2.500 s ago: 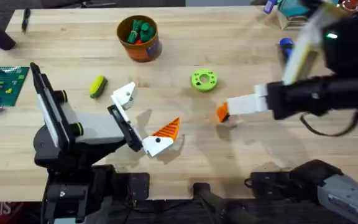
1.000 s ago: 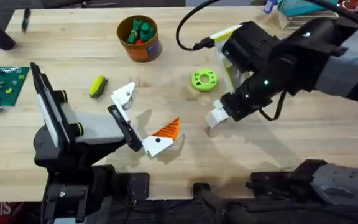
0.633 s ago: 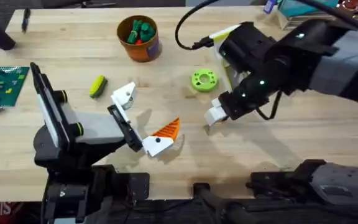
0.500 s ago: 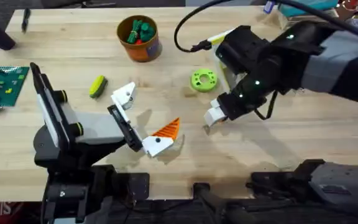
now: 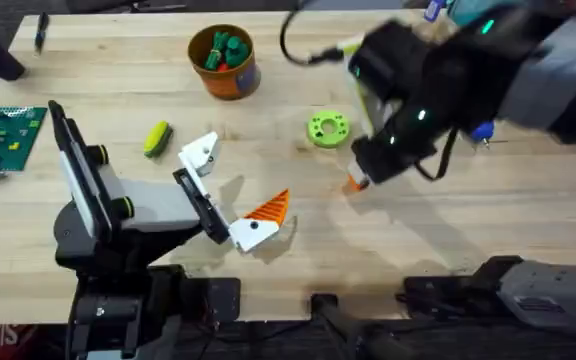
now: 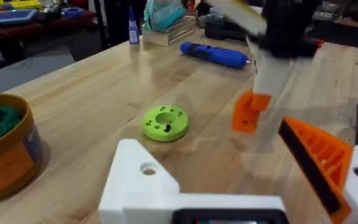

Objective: Pick up the gripper from the table and insert it into the empty holder that is missing its gripper. Then pick up a screw, insert it into the mounting hole, and use the screwdriver to tighten it. Finally, clean up the table by picking up the vegetable and placing it into the bucket.

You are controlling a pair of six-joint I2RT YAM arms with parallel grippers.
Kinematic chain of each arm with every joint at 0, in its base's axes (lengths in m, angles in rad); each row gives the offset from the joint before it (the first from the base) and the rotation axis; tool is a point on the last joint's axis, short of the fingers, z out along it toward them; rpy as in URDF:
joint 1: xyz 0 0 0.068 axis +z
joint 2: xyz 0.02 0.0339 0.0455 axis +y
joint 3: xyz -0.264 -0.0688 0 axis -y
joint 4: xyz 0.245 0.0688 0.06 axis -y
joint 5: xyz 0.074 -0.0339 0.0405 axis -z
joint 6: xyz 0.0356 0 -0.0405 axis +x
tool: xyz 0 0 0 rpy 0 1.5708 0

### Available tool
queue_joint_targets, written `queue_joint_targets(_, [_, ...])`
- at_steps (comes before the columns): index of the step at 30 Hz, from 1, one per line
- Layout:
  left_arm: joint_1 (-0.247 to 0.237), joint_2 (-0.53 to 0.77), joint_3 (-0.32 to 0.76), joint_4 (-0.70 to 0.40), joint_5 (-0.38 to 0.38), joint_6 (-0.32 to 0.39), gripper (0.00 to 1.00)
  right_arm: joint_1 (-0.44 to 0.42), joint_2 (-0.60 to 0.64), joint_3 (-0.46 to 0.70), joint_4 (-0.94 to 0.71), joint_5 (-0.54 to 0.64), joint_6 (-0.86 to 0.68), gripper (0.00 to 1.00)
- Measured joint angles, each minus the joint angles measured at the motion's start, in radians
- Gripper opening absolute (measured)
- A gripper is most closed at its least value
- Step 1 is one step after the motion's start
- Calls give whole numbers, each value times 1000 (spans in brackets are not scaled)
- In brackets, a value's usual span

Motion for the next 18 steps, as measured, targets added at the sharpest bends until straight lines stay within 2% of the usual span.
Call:
queue_joint_targets(4, [0,0,0,0,0,0,985,0,-4,178,-118,0,9,18])
queue_joint_targets(7, [0,0,0,0,0,0,985,0,-31,251,-195,0,37,17])
queue_joint_targets(12, [0,0,0,0,0,0,985,0,-123,235,-160,-19,90,17])
queue_joint_targets(18, [0,0,0,0,0,0,986,-8,-302,76,42,-88,110,17])
